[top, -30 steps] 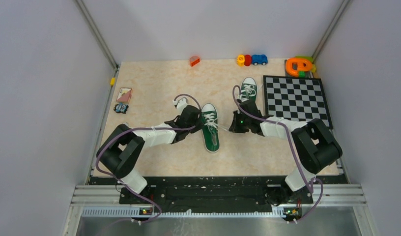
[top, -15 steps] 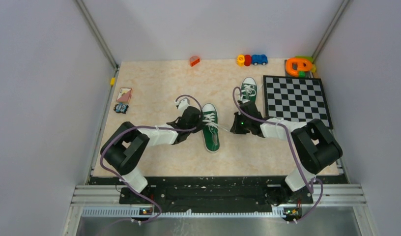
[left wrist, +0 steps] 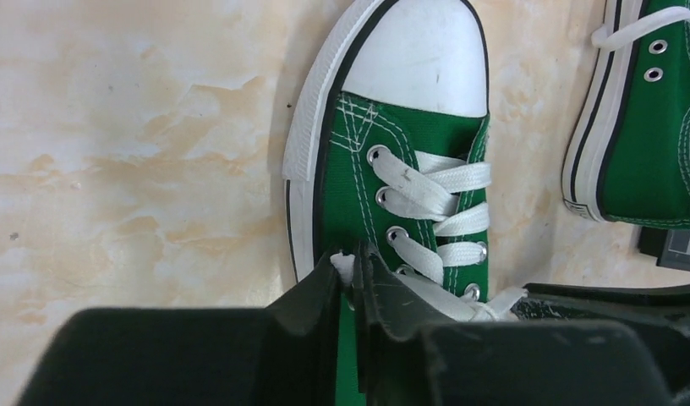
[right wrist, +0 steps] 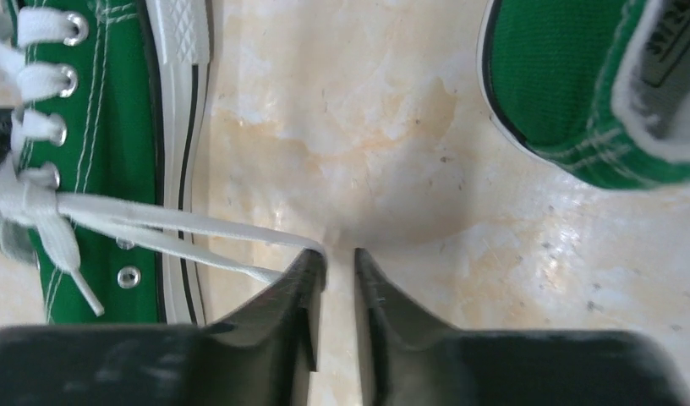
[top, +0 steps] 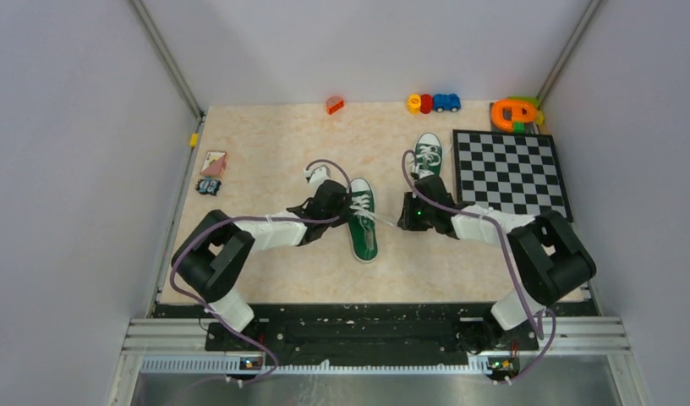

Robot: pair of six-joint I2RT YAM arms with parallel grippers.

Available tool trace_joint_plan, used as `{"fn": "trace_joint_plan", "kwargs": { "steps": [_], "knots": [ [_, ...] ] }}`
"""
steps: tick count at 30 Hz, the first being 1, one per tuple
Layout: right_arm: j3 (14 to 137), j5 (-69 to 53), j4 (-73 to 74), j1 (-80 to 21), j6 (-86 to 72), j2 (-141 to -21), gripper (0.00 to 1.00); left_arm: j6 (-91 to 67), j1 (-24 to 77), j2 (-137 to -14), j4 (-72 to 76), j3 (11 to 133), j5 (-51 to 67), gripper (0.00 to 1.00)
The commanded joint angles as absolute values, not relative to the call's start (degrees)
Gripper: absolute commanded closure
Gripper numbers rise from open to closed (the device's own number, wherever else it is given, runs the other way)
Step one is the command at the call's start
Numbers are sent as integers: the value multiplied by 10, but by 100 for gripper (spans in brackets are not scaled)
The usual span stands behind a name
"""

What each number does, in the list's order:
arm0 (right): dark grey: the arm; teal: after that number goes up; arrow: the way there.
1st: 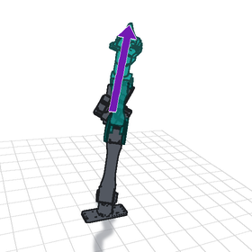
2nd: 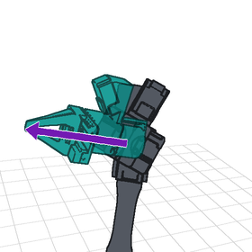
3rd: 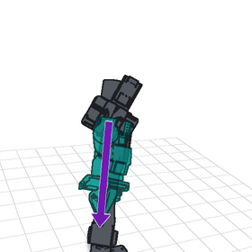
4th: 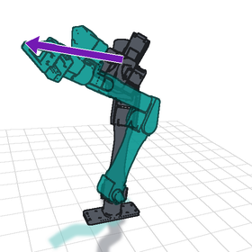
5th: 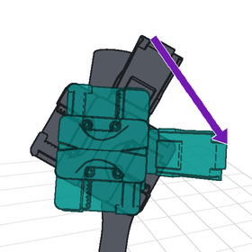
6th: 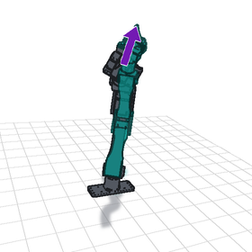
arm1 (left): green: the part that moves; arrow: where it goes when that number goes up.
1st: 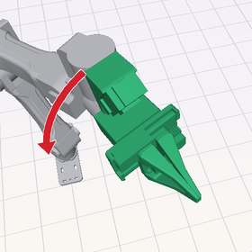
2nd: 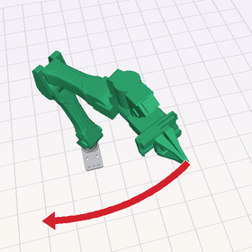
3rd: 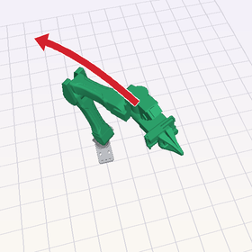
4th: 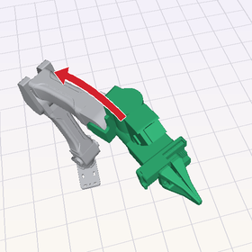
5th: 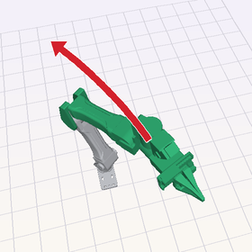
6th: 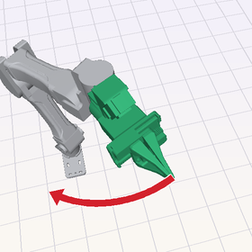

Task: Tie the shoes
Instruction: Tie the shoelace on the shoe, then reset both arms

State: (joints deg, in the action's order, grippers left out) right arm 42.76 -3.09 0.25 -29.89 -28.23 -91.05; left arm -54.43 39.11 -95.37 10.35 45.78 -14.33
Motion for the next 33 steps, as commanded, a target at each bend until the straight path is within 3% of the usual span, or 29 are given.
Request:
{"fn": "trace_joint_plan", "kwargs": {
  "steps": [1, 3, 5, 12, 16, 19, 21, 24, 27, 33],
  "knots": [
    [456, -26, 32, -303, -254, -815, 66, -448, 389, -901, -31, 495, -159, 70],
    [467, -19, 34, -302, -254, -769, 52, -416, 389, -845, -24, 477, -148, 40],
    [468, -5, 33, -302, -251, -725, 45, -402, 388, -785, -8, 449, -149, 21],
    [406, 108, 8, -278, -242, -596, 44, -385, 357, -627, -63, 386, -181, 18],
    [329, 168, -60, -244, -210, -510, 41, -361, 301, -542, -31, 314, -214, 6],
    [254, 237, -153, -229, -163, -443, 38, -313, 288, -490, 50, 250, -313, 4],
    [211, 251, -205, -208, -136, -425, 29, -245, 284, -470, 166, 193, -364, 4],
    [182, 225, -250, -161, -105, -439, 28, -182, 270, -471, 332, 125, -466, 4],
    [133, 229, -335, -131, -53, -453, 28, -119, 209, -508, 457, 94, -424, 3],
    [14, 119, -557, -47, -3, -493, 33, -100, 117, -624, 500, 140, -408, 1]
  ]
}}
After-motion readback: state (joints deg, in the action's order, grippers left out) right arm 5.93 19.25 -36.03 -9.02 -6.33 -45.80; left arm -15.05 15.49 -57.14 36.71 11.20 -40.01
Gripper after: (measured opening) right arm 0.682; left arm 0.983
